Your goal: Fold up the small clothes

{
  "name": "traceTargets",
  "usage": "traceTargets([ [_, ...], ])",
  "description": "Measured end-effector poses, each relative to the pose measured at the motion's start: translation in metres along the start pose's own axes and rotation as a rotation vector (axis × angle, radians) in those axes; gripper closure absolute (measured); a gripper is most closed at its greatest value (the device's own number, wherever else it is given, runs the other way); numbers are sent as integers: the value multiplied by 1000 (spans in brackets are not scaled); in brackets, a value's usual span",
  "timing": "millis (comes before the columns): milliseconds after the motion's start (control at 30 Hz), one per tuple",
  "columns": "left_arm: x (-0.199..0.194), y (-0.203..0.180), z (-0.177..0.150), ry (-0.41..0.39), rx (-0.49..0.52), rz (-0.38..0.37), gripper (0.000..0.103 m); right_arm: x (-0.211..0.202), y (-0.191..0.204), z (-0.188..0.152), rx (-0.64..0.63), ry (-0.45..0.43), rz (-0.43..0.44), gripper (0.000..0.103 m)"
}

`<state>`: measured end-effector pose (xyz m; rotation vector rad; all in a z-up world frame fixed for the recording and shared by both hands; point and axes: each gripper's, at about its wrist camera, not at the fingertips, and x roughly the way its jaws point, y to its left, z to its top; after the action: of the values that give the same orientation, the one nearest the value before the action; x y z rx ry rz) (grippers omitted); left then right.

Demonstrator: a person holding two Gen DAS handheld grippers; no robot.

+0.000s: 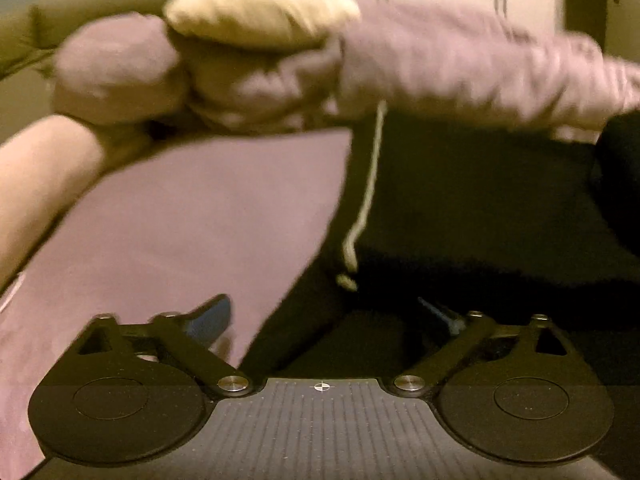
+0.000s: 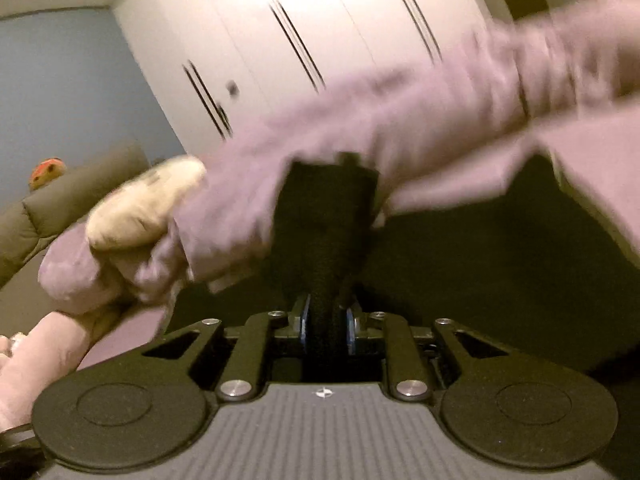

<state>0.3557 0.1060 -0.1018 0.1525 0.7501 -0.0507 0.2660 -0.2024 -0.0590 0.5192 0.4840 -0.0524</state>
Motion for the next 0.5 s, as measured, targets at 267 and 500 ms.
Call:
traceTargets([
  [267, 15, -1, 0, -32, 26, 7, 15, 20, -48, 5, 228, 39, 77, 67],
  [500, 20, 11, 15, -32, -116, 3, 47, 49, -58, 17, 397, 82, 134, 89],
])
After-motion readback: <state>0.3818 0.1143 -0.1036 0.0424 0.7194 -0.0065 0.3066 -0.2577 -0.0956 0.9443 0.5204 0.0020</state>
